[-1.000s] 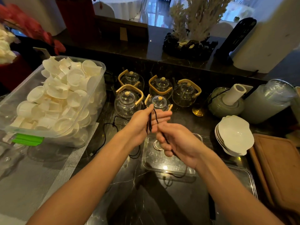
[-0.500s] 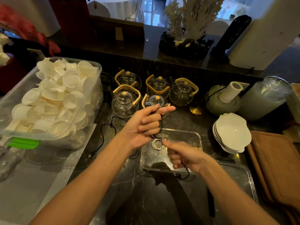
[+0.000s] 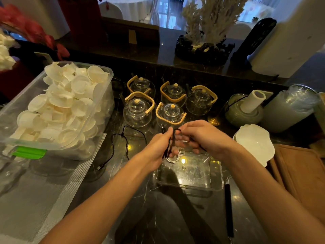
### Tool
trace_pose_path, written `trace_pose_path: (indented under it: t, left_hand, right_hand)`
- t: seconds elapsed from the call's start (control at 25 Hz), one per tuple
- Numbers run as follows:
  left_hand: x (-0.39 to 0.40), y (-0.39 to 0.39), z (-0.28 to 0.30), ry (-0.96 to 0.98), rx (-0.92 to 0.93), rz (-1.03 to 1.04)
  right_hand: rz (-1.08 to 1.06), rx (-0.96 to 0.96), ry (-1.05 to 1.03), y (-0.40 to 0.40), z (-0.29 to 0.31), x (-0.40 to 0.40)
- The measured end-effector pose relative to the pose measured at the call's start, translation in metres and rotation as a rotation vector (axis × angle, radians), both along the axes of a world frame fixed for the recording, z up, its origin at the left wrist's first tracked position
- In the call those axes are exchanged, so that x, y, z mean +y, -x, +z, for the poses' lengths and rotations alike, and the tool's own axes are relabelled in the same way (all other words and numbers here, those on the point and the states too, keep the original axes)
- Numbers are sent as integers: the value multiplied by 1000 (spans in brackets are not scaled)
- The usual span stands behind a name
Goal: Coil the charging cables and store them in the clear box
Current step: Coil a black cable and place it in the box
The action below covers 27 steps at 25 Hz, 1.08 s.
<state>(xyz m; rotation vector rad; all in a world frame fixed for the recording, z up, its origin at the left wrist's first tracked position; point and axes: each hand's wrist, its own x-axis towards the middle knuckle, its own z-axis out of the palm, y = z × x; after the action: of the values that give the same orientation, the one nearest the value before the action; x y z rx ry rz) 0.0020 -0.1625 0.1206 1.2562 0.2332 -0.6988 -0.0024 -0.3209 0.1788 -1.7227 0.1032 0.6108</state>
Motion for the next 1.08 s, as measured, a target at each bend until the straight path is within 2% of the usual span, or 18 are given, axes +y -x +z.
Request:
trace_pose_path:
  t: [0.08, 0.24, 0.44, 0.56, 0.64, 0.72, 0.88, 1.0, 1.08]
  left_hand:
    - [-1, -3, 1, 17, 14, 87]
    - [-9, -2, 3, 24, 4, 88]
    - [-18, -1, 5, 309, 101, 222]
    - [-9, -5, 8, 552, 181, 251]
    - [-4, -7, 11, 709, 250, 215]
    - [-1, -5, 13, 783, 286, 159]
    - [3, -2, 16, 839, 335, 48]
    - [11, -3, 18, 853, 345, -10]
    - [16, -2, 18, 835, 322, -51]
  right_hand:
    - [-46, -100, 61, 21, -1, 14]
    - [-119, -225, 162, 53, -14, 31]
    - [-231, -190, -6, 77, -38, 41]
    - [-235, -99, -59, 85, -54, 28]
    - [-205, 11, -140, 91, -65, 21]
    - [-182, 67, -169, 93, -76, 14]
    - [-118, 90, -237, 85, -90, -14]
    - [-44, 102, -170, 80, -98, -37]
    - [-40, 131, -195, 78, -102, -56]
